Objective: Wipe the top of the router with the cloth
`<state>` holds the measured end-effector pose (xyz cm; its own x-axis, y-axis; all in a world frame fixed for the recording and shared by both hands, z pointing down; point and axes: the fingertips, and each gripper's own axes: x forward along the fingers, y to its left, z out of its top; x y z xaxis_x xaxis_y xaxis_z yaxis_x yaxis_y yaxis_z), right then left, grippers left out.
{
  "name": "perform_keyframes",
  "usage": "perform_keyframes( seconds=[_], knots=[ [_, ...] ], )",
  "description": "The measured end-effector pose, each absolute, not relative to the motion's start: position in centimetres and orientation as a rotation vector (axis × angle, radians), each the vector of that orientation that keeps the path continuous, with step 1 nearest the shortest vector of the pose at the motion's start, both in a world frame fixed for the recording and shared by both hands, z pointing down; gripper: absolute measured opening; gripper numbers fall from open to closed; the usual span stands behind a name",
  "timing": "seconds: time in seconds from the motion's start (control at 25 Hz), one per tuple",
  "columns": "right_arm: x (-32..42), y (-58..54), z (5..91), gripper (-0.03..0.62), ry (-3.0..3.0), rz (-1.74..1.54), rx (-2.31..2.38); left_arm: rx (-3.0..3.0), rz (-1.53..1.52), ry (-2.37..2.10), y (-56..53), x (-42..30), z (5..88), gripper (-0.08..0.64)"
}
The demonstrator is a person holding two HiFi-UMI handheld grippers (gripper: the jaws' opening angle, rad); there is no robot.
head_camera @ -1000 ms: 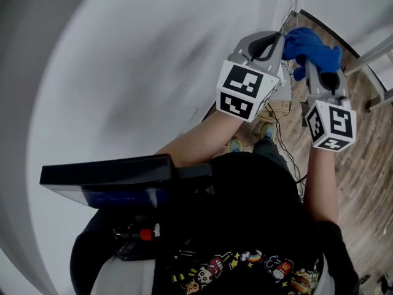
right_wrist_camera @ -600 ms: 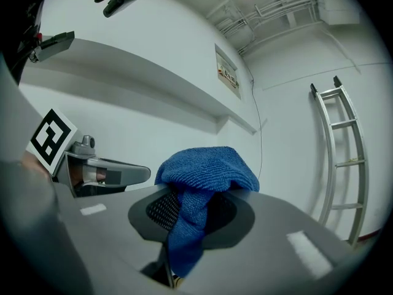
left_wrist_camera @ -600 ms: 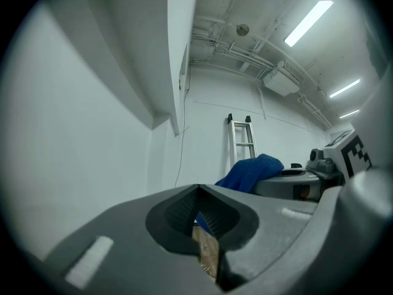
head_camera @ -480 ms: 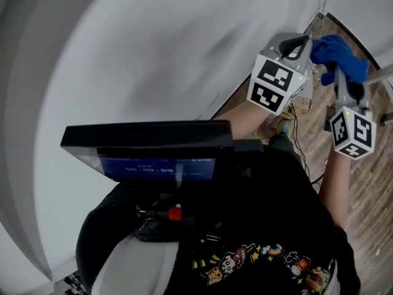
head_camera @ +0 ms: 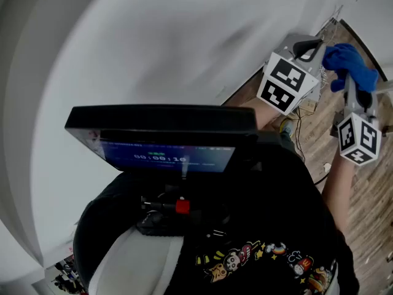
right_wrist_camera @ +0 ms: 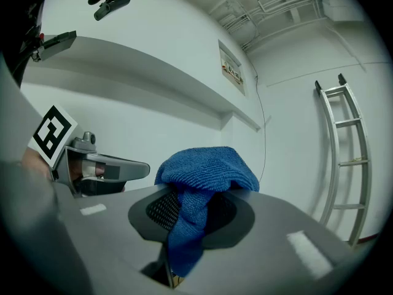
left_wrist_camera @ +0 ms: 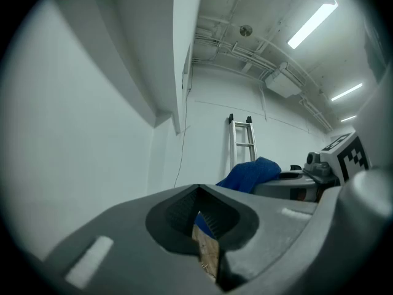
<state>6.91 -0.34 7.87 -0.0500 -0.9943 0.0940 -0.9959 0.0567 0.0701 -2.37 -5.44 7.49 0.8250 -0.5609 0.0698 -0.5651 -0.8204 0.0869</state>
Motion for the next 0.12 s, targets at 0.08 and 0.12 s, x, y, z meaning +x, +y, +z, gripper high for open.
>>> perform_keyframes(
  seconds=[0.08,0.12],
  knots=[
    [6.77,-0.44,7.92,0.104,-2.201,0.020,2.072,2.895,0.071,-0.903,-5.57,-2.53,7.68,0.000],
    [6.70,-0.50,7.93,0.104,-2.204,0.019,2.067,2.893,0.074,-0.906,-5.63,-2.60,7.75,0.000]
  ],
)
